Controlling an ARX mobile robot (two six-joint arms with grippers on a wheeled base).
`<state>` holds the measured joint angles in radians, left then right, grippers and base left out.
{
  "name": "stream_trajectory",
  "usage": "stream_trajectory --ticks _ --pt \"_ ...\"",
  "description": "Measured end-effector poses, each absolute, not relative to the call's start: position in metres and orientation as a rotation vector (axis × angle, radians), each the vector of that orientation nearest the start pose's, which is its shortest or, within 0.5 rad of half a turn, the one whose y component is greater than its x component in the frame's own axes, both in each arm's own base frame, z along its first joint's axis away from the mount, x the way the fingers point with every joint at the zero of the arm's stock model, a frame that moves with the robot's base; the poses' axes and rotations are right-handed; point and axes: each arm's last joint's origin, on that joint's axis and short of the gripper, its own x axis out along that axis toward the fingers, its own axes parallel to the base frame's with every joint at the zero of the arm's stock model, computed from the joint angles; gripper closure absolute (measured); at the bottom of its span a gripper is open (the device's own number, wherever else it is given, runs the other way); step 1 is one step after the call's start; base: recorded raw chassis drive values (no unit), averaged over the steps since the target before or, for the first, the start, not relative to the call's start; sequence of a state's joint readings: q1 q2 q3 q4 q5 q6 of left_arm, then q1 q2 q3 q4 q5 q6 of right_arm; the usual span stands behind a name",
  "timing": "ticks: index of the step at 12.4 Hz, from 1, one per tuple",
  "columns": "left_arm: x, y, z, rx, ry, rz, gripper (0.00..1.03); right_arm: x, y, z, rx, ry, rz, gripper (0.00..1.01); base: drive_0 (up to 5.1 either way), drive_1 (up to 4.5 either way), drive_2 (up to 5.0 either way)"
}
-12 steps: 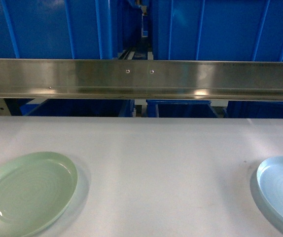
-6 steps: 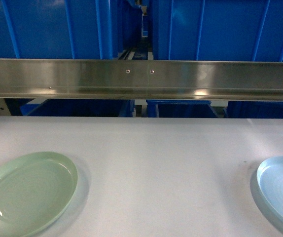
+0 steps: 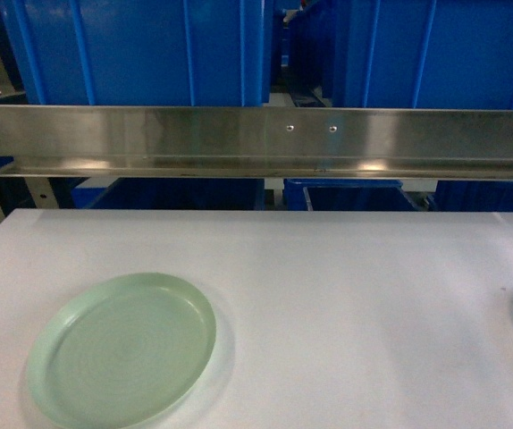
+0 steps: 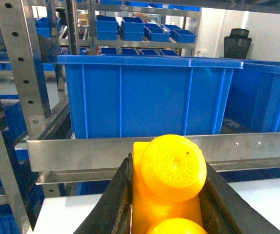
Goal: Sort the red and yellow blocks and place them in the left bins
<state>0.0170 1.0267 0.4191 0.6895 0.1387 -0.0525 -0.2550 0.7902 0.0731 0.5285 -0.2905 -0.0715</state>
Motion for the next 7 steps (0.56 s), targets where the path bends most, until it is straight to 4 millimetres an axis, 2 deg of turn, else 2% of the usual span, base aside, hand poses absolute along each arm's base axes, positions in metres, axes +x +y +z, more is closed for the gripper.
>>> stream_trajectory --ticks 7 --pt "0.2148 -0.0009 0.2466 -0.046 -0.078 -0.129 0.76 0.1493 -0.0304 0.1576 -0.021 0.178 0.042 0.74 -4.9 2.6 2.6"
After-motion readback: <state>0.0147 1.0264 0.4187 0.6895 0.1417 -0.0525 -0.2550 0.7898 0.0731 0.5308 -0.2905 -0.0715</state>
